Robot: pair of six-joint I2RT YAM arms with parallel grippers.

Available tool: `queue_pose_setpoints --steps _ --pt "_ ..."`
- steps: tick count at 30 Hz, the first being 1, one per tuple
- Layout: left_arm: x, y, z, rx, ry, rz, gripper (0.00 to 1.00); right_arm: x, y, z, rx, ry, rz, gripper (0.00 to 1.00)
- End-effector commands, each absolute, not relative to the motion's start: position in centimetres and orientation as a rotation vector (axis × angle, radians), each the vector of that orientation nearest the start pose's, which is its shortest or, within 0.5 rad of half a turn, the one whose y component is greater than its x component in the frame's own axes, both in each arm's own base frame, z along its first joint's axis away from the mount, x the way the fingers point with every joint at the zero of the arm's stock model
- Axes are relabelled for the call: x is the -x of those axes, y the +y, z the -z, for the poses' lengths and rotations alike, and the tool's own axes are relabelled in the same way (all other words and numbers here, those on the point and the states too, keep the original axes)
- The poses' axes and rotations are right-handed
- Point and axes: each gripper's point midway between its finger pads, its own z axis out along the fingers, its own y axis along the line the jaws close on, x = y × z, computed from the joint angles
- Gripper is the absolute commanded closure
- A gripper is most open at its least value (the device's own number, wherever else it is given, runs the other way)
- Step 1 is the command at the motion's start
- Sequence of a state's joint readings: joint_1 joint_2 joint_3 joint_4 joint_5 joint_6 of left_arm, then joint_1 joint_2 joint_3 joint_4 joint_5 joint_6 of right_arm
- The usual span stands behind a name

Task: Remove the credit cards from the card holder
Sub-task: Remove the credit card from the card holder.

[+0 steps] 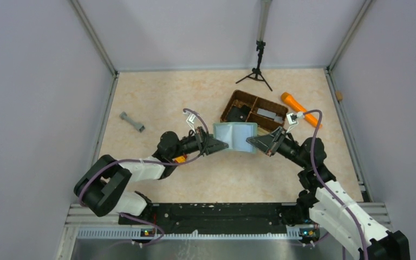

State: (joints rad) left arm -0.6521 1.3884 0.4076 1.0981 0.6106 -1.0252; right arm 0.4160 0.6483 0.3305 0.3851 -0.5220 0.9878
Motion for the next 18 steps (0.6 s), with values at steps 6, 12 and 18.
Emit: queue_pose_setpoints --steps 6,12,18 --pt "-21.2 -33.3 -23.1 -0.337 1.676 1.707 1.0 -19.1 22.5 -26.1 0.091 1.693 -1.514 1.0" --pt "-21.2 -34.9 -22.2 -0.379 1.747 1.615 1.0 -18.2 23.9 -26.2 0.172 1.685 -1.571 1.0" --pt "-21.3 -34.7 -22.0 -0.375 1.762 1.588 1.0 -18.6 24.1 -25.6 0.184 1.706 -1.526 0.99"
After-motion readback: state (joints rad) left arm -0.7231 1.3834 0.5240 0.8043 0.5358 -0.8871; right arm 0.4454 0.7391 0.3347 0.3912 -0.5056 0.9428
